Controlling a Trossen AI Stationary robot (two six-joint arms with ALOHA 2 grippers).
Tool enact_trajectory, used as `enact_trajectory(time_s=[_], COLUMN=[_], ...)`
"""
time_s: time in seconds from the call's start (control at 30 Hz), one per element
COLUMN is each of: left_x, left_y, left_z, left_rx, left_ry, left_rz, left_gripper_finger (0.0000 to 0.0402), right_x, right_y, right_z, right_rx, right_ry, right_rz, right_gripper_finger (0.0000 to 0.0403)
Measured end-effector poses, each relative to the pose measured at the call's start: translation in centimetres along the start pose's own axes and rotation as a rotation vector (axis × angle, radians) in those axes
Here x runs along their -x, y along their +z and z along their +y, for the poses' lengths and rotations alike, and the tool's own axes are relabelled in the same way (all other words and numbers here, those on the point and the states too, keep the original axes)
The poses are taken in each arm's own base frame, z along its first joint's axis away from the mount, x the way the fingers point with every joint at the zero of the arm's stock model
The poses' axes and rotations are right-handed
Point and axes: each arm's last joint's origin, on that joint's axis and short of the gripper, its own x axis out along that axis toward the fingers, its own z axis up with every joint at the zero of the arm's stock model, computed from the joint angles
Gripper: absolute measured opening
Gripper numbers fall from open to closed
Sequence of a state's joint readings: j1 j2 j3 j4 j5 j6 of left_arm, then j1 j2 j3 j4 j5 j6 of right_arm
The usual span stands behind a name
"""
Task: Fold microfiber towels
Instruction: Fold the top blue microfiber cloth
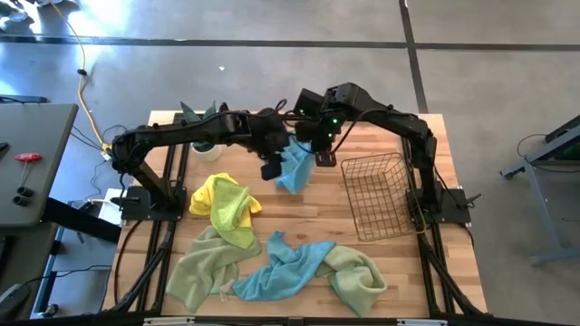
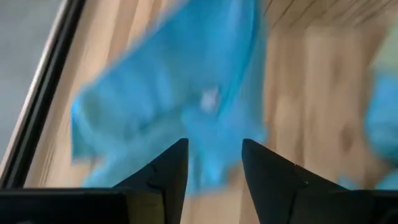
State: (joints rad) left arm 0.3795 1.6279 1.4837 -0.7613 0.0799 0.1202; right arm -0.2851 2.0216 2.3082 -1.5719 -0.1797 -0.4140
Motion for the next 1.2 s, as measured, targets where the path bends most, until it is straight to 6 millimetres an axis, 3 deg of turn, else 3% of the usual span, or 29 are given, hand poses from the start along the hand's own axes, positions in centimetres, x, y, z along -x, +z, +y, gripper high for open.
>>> enact_trajectory(time_s=[0.3,0.57,1.2], left_x=[0.3,0.3,-1.7], left_y=[2.1,3.6,2.6], left_z=[-0.4,-1.2,-3.1], left_rx=[-0.071,-0.128,-0.101], left_ry=[-0.152,-0.148,-0.229], left_rz=[-0.231,-0.381,-0.234], left_gripper_finger=[0.0139,0.0140,0.0140], right_x=[1.6,3.3,3.2], right_y=[0.0,-0.4,-0.4], right_z=[2.0,2.8,3.0], right_rx=[0.165,0.150,0.159], right_ry=[-0.021,-0.045,-0.104], right_rz=[-0.034,-0.072,-0.044], right_gripper_finger=[0.0000,0.0000,0.0000])
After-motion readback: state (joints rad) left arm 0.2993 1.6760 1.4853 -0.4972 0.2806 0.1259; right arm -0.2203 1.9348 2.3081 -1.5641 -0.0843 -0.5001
